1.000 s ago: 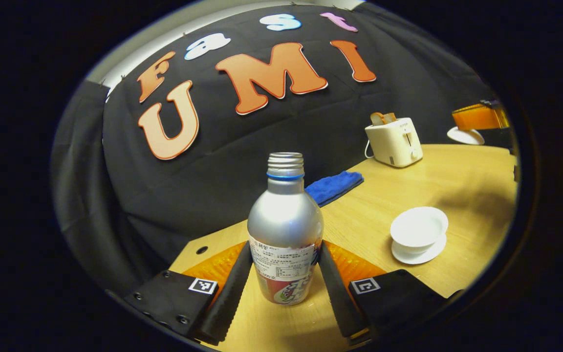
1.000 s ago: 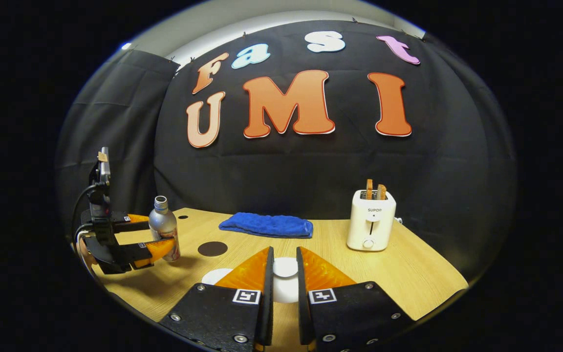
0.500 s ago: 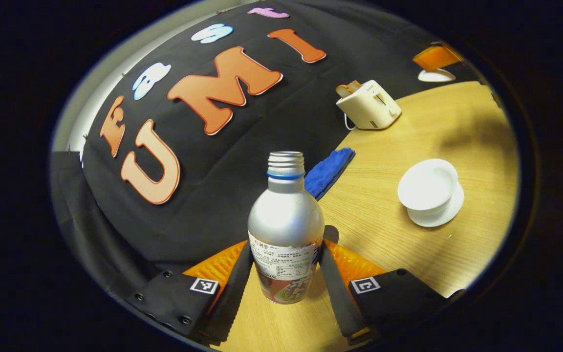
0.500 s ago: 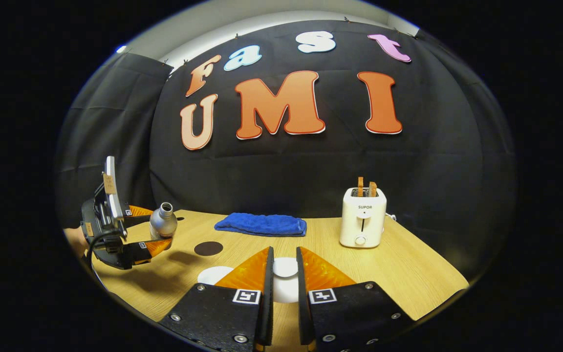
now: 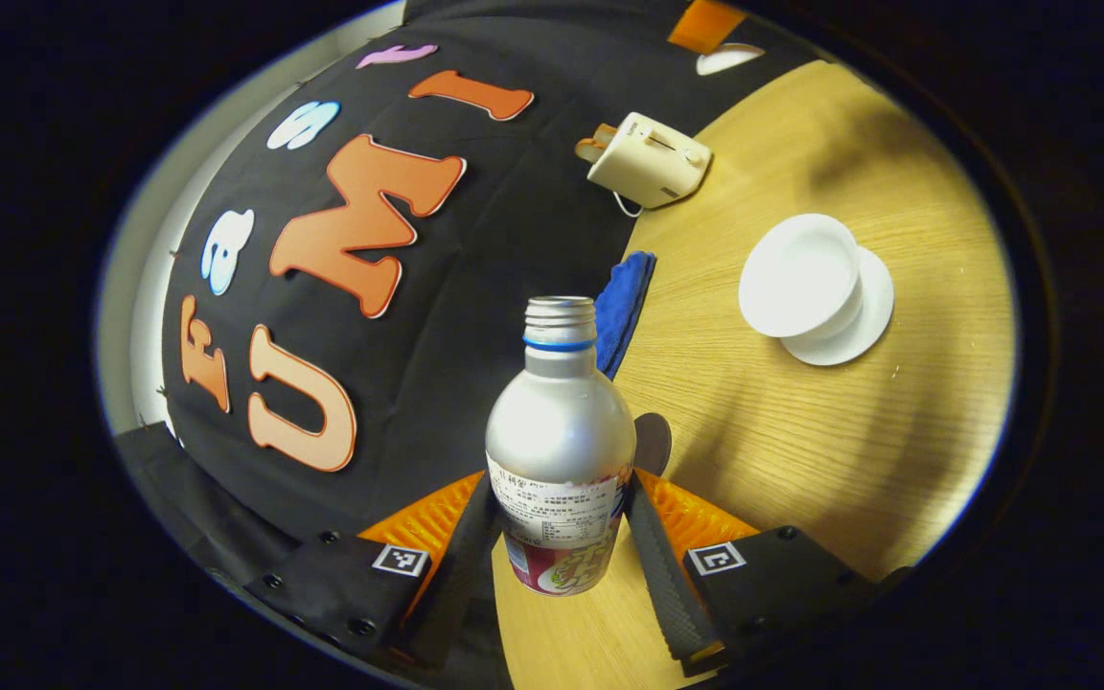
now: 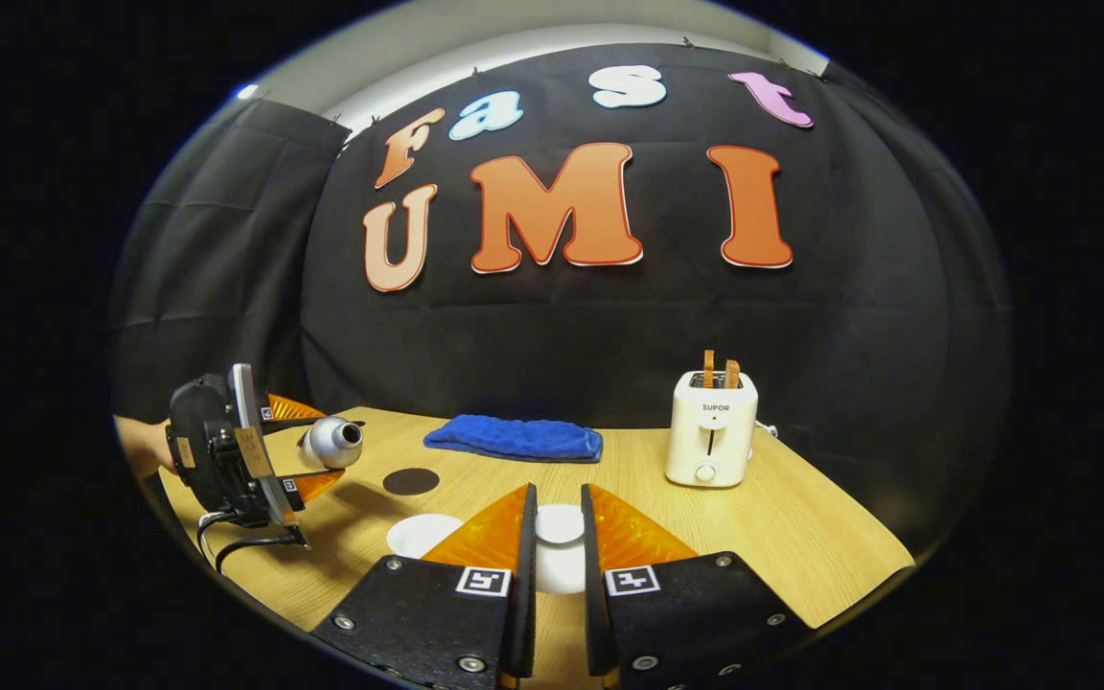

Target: Open the teacup lid with one hand, grasp the water bottle and pour water into the teacup with the other hand; after pouring, place the water bottle on the coaster and then close the teacup lid.

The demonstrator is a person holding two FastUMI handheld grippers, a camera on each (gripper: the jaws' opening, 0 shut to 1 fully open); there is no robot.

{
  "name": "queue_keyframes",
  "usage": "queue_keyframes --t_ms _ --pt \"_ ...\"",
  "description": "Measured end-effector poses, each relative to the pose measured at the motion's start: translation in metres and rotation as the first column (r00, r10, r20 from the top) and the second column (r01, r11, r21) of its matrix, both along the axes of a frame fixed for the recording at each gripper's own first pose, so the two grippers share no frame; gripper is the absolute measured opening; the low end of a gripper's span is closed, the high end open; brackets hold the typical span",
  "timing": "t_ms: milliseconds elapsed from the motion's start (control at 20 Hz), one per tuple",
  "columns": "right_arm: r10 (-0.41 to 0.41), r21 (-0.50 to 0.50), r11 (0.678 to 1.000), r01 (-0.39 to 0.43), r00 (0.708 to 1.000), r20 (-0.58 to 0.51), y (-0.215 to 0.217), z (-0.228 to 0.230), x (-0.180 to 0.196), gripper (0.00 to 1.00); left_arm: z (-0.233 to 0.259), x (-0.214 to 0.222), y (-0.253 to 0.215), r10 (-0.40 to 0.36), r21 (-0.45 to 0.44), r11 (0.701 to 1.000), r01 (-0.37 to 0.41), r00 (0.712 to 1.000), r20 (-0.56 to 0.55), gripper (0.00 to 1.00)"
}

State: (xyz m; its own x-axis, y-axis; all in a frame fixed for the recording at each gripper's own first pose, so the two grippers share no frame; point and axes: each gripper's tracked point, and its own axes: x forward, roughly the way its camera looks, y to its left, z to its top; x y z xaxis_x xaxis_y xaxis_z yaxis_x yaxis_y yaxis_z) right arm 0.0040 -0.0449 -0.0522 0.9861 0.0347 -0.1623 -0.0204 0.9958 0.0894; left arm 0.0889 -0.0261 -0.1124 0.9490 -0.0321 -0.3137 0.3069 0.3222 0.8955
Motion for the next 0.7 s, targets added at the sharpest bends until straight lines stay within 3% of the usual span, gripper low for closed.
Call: queue_keyframes --t_ms 150,200,250,700 --pt "0.01 -0.002 1.0 -0.01 1.0 0.003 0.001 -0.001 -0.001 0.22 0.001 -0.002 -0.005 -0.023 0.069 0.997 0.023 1.0 0.007 0.83" --pt "0.012 -0.001 1.0 -0.012 1.0 0.004 0.001 -0.002 -0.001 0.22 -0.001 -0.001 -0.008 -0.035 0.094 0.995 0.033 0.999 0.011 0.87" --pt "0.015 0.0 1.0 -0.015 1.0 0.004 0.001 -0.003 -0.001 0.22 -0.002 0.0 -0.011 -0.045 0.121 0.992 0.043 0.999 0.013 0.83" --pt "0.019 0.016 1.0 -0.019 1.0 0.004 -0.009 -0.01 -0.004 0.22 -0.003 0.008 -0.034 -0.148 0.32 0.938 0.131 0.989 0.028 0.79"
